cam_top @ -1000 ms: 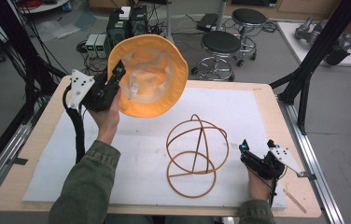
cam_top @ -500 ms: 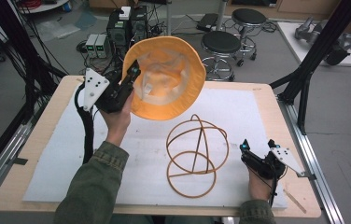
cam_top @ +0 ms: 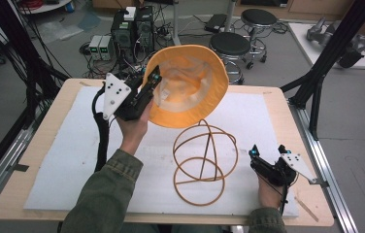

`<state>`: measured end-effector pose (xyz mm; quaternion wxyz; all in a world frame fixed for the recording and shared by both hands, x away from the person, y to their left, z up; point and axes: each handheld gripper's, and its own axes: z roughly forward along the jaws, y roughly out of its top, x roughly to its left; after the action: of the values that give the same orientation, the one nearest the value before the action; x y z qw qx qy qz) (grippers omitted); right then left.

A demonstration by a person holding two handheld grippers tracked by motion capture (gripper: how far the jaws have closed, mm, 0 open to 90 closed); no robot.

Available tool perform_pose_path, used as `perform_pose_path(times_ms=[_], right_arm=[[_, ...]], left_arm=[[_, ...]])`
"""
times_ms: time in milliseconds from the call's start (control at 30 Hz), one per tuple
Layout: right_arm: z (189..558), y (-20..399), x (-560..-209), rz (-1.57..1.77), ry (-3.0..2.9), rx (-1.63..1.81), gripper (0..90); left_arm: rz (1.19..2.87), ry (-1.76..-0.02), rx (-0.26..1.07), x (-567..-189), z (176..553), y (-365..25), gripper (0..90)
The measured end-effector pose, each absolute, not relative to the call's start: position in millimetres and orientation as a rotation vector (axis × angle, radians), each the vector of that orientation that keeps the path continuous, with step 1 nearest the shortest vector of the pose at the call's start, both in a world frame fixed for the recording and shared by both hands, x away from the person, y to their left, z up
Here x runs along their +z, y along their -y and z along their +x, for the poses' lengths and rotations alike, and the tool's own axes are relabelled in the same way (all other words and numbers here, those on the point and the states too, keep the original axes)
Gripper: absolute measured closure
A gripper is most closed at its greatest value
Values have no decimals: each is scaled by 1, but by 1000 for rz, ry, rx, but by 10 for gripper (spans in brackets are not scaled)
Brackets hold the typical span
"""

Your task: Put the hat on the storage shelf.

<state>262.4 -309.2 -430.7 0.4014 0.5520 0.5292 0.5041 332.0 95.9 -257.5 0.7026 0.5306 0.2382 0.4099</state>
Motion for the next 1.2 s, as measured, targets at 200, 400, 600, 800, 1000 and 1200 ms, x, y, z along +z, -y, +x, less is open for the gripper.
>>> perform_pose_path(times_ms=[200, 400, 600, 800, 1000, 1200], right_arm=[[262, 309, -431, 1393, -1341, 1277, 44], [262, 308, -431, 1399, -1339, 1278, 44], [262, 308, -431, 1402, -1338, 1279, 44], [262, 309, -431, 1400, -1338, 1278, 44], [262, 308, -430, 1400, -1336, 1281, 44], [262, 309, -431, 1398, -1340, 1278, 44]], left_arm=[[1181, -473, 877, -252, 317, -83, 858], [1187, -377, 831, -247, 298, -74, 855], [1207, -278, 763, -246, 282, -65, 855], [1258, -158, 695, -251, 264, -54, 854], [1353, -72, 635, -266, 253, -43, 854], [1408, -36, 543, -280, 251, -42, 854]])
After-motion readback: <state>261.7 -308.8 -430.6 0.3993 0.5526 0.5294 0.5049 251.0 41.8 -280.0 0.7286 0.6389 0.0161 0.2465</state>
